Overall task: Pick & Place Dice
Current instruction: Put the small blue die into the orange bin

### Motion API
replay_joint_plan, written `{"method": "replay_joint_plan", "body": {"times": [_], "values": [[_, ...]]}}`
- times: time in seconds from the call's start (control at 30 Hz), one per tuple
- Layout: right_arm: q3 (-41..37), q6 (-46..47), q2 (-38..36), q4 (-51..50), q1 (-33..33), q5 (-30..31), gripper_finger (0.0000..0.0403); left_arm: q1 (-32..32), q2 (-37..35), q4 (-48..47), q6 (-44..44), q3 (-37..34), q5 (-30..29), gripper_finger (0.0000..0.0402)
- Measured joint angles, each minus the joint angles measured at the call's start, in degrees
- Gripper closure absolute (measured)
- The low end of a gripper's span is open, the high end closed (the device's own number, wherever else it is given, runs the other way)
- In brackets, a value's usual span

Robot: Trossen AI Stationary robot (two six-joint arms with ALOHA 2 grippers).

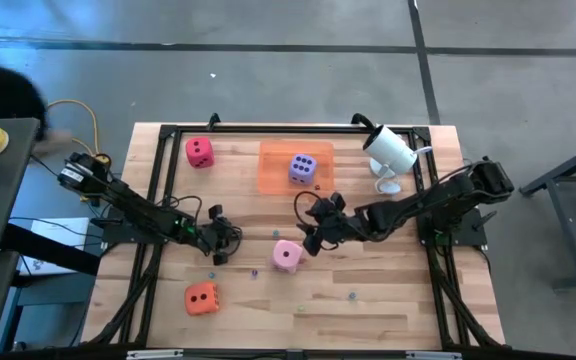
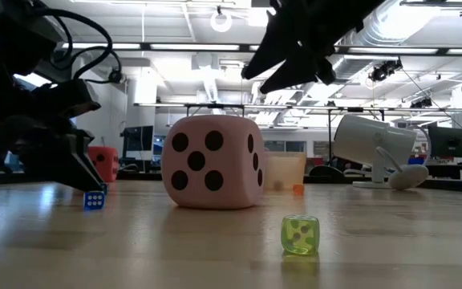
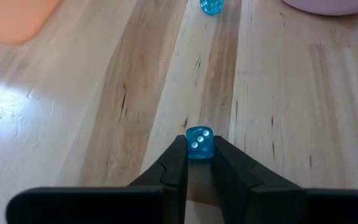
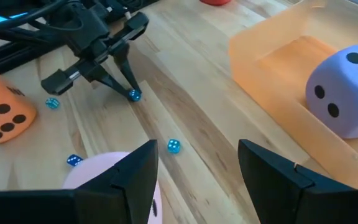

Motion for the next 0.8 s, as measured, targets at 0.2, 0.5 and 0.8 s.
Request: {"method": "replay_joint_plan", "body": {"times": [0.2, 0.5, 0.8], "values": [[0.00, 0.10, 0.00, 0.20, 1.57, -0.07, 0.0192, 0.17, -1.56, -2.75, 5.47, 2.86, -0.24, 0.0351], [0.00, 0.67, 0.00, 0.19, 3.86, 0.34, 0.0192, 5.10, -3.01, -10.68, 25.98, 10.28, -3.25, 0.0351], [0.00, 5.51, 0.00, -0.18, 5.52, 0.36, 0.0192, 20.55, -15.62, -8.36, 38.22, 14.64, 14.49, 0.0351]]}}
